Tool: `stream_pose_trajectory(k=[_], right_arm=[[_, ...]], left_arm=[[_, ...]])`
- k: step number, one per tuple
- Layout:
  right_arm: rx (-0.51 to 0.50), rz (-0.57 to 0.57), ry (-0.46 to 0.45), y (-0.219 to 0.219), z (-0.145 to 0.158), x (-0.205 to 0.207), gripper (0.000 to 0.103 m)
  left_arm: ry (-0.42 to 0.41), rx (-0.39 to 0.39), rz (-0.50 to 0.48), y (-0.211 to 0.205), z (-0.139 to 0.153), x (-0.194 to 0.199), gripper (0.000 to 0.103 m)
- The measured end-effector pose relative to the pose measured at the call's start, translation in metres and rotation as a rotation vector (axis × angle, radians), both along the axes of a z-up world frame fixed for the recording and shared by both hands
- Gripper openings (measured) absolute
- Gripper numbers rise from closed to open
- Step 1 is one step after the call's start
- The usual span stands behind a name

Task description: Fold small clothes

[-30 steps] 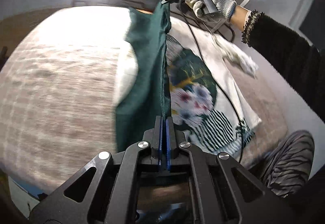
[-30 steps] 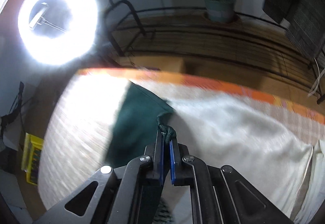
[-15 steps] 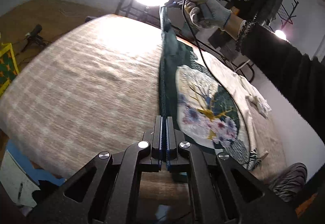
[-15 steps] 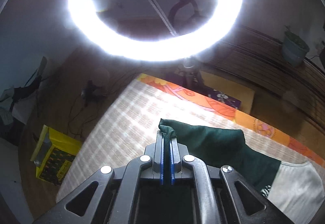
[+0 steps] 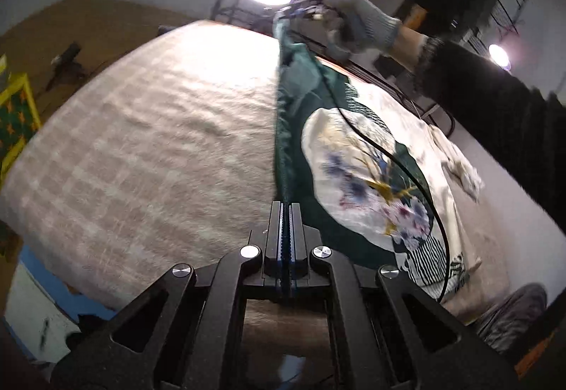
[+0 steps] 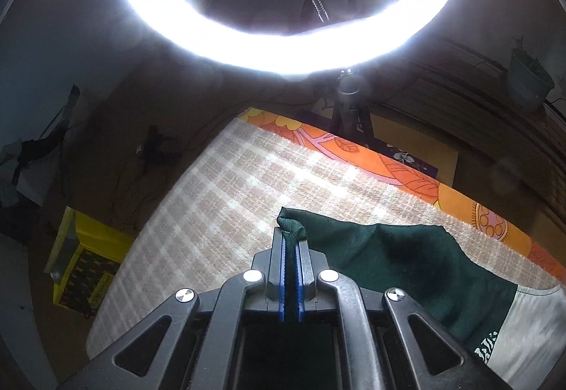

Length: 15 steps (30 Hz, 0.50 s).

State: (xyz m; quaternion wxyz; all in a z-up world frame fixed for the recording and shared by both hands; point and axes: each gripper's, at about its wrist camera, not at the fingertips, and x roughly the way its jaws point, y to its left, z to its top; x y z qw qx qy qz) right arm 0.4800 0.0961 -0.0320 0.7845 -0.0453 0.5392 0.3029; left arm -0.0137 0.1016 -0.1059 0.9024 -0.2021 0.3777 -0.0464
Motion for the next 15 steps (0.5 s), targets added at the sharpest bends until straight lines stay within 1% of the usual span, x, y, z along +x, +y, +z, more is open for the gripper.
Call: stream_pose_trajectory(k=[2, 6, 10, 15], right_arm=[[0.002, 0.003, -0.004, -0.004, 0.001, -0.002, 0.002], [0.028, -0.016, -0.012, -0.03, 0.014, 0.001, 0.002], [0.052, -0.063, -0.013, -0.077, 0.025, 0.005, 0.002], [0.017, -0.129, -0.005, -0.143, 0.021, 0.007, 0.002]], left_arm=[[-0.018, 0.023, -0.025, -0.01, 0.006, 0.001, 0.0], [-0.021, 0.021, -0.071, -0.027, 0.011, 0.005, 0.0], [-0.022, 0.03, -0.141, -0.052, 0.014, 0.012, 0.0], [-0.021, 0.015, -0.239, -0.084, 0.016, 0.02, 0.0]])
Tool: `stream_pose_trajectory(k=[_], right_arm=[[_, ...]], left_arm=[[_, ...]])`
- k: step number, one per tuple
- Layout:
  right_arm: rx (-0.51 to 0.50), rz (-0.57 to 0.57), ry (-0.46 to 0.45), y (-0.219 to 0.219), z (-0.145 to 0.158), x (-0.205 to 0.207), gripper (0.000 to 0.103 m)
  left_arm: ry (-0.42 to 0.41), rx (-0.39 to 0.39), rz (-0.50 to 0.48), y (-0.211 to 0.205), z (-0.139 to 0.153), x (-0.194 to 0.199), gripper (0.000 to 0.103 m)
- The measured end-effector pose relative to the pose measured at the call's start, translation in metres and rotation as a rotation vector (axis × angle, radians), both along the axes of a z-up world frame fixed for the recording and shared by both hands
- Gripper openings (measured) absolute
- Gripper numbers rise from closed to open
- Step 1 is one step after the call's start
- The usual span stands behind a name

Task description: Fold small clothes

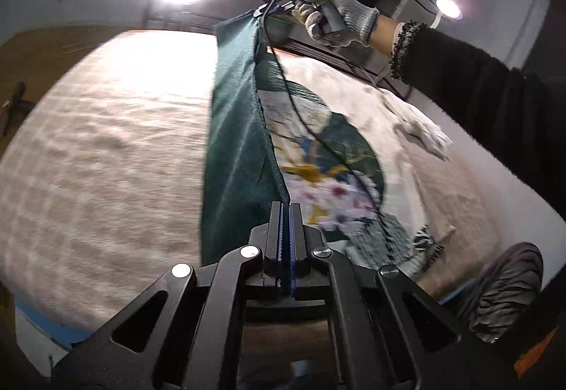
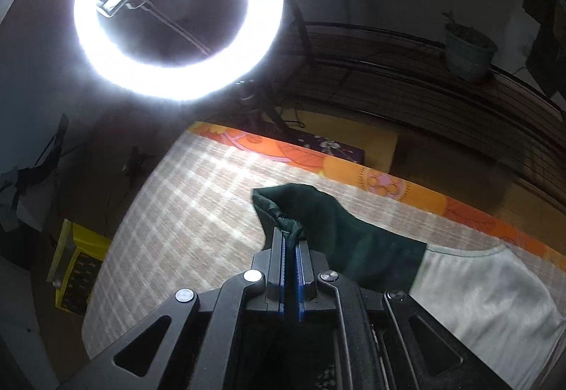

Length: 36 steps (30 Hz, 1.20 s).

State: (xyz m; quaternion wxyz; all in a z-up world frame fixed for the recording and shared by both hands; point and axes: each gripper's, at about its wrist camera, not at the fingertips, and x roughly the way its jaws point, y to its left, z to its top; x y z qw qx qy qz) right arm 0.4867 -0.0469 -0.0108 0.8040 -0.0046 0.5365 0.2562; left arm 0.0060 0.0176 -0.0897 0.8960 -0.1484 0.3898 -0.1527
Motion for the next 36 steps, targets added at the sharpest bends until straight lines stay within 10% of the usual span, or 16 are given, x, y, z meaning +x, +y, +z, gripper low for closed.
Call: stream_pose_trajectory(k=[23, 26, 31, 36], right_arm=[[-0.196, -0.145, 0.056, -0.1, -0.075, 0.004, 0.004], [-0.226, -0.156, 0.033, -0.104, -0.068, 0.001, 0.04], [-0.188, -0.212, -0.004, -0.126, -0.042, -0.01, 0.05], [-0.178, -0.243, -0.087, -0.156, -0.002, -0.034, 0.063]], left_arm=[[0.12, -0.014, -0.217, -0.081, -0.025, 0.023, 0.0], [0.165, -0.036, -0.255, -0.087, -0.029, 0.023, 0.0], [0.158, -0.045, -0.293, -0.09, -0.023, 0.014, 0.026], [0.123, -0.029, -0.343, -0.093, -0.012, -0.007, 0.026]])
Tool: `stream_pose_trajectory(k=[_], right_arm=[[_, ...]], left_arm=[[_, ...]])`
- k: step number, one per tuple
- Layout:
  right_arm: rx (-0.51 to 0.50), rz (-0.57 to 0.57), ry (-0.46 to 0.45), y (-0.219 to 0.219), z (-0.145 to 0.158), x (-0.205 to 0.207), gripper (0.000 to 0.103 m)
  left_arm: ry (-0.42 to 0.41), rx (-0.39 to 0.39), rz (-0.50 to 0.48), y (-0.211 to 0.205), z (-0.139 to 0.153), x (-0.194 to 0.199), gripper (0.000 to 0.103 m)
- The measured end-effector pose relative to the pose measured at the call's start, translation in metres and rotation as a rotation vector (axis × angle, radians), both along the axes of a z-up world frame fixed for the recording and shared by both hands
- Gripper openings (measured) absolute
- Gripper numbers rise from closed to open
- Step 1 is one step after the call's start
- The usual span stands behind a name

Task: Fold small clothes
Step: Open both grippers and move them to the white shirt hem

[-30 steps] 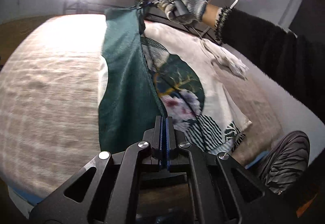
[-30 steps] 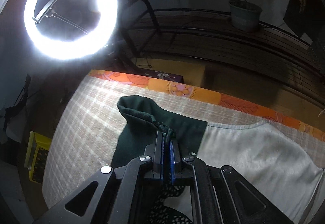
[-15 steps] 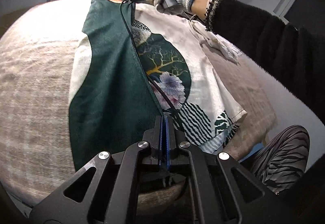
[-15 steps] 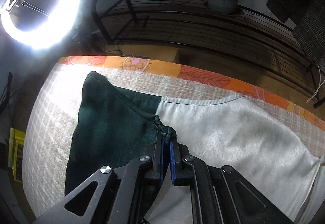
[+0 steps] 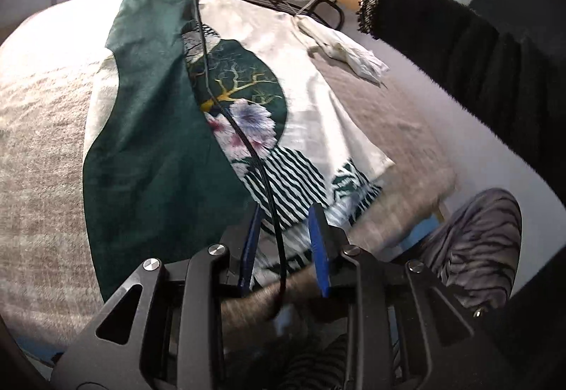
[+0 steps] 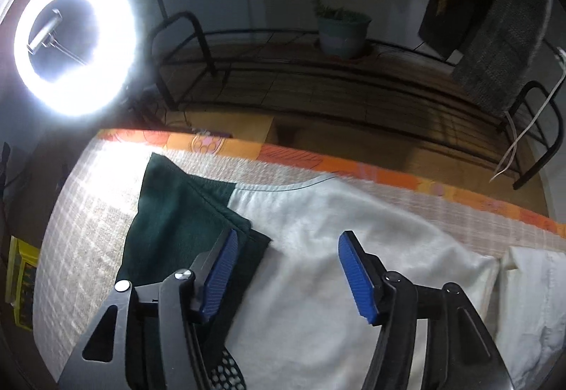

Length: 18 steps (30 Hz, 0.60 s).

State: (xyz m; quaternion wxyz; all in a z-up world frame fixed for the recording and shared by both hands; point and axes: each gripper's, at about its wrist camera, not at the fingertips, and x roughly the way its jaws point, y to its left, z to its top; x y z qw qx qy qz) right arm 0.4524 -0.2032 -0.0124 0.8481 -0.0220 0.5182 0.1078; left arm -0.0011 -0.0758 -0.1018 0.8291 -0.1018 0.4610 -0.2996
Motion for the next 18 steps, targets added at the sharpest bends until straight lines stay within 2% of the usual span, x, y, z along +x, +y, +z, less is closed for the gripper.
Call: stream_pose_trajectory(k=[6, 11, 15, 16, 18], right_arm=[[-0.042, -0.052, -0.081, -0.046, 0.047, -0.039, 0.065], [0.007, -0.054, -0.175, -0.083, 0.087, -0.095, 0.065], [0.11, -0.048, -0.258, -0.117, 0.111, -0.152, 0.07], [0.143, -0.049, -0.287, -0.13, 0.116, -0.17, 0.073], [0.158, -0.062, -0.325, -0.149, 0.122, -0.194, 0.074]], left_arm=[[-0.044, 0.022, -0.031, -0.009, 0.012, -0.025, 0.026], [-0.119, 0.052, 0.027, -0.004, 0.024, -0.037, 0.026], [-0.221, 0.159, 0.064, -0.009, 0.029, -0.042, 0.026], [-0.236, 0.184, 0.06, -0.01, 0.029, -0.042, 0.026], [-0.252, 0.22, 0.059, -0.013, 0.03, -0.042, 0.026]])
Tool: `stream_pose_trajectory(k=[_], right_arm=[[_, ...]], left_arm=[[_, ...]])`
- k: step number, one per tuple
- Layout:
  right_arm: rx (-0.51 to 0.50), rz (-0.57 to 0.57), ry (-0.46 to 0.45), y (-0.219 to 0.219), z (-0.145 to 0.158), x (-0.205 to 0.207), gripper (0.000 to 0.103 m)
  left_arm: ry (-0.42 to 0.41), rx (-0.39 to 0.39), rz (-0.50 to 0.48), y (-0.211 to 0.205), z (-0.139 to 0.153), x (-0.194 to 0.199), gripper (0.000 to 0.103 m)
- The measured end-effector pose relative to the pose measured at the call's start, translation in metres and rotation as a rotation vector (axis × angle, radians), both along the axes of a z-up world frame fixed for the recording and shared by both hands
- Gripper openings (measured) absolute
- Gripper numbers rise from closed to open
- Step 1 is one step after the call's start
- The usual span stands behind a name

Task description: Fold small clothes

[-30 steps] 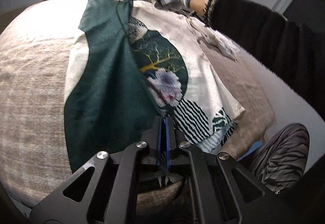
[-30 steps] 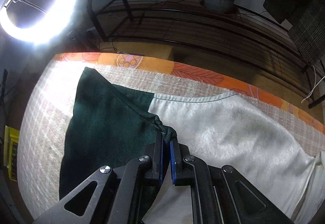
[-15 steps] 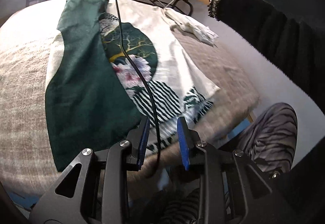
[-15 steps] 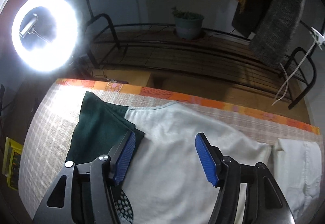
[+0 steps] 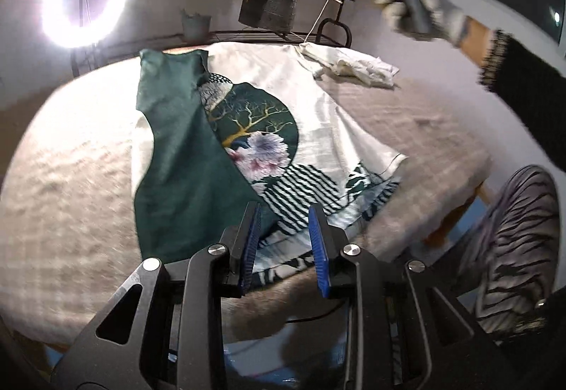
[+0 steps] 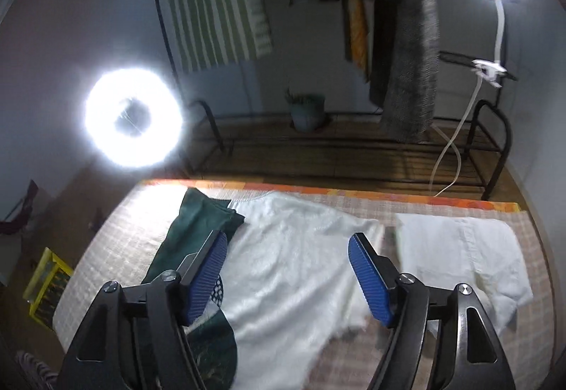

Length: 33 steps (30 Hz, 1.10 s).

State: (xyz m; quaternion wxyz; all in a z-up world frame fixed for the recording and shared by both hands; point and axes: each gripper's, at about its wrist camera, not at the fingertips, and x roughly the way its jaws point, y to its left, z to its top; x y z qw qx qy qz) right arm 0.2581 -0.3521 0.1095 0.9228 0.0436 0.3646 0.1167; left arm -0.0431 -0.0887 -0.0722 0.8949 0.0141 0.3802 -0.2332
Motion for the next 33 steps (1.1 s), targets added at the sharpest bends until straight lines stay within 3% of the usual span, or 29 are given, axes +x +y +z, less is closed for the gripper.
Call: stream_pose_trajectory(k=[6, 14, 16, 20, 27, 28, 29, 30, 33], right_arm=[[0.04, -0.06, 0.0, -0.065, 0.003, -0.053, 0.074], [-0.004, -0.108, 0.036, -0.139, -0.019, -0.108, 0.067], [-0.008, -0.128, 0.049, -0.158, -0.021, -0.114, 0.066], [0.044, -0.112, 0.099, -0.178, -0.034, -0.114, 0.066], [0.141, -0.029, 0.206, -0.161, -0.082, -0.083, 0.066], [0.159, -0.016, 0.225, -0.156, -0.09, -0.076, 0.066], [0.174, 0.0, 0.244, -0.148, -0.098, -0.066, 0.066], [0.18, 0.01, 0.255, -0.143, -0.103, -0.06, 0.066], [0.184, 0.04, 0.292, -0.121, -0.122, -0.038, 0.067]], left_arm=[[-0.02, 0.02, -0.025, -0.023, 0.002, 0.007, 0.026], [-0.031, -0.015, -0.151, -0.101, -0.002, 0.031, 0.026], [-0.009, -0.032, -0.2, -0.124, -0.007, 0.038, 0.026], [0.062, -0.051, -0.265, -0.164, -0.023, 0.053, 0.046], [0.102, 0.075, -0.258, -0.202, -0.053, 0.074, 0.048], [0.104, 0.084, -0.249, -0.204, -0.057, 0.076, 0.04], [0.101, 0.089, -0.237, -0.204, -0.059, 0.078, 0.007], [0.106, 0.09, -0.222, -0.205, -0.062, 0.081, 0.003], [0.151, -0.02, -0.217, -0.202, -0.062, 0.087, 0.003]])
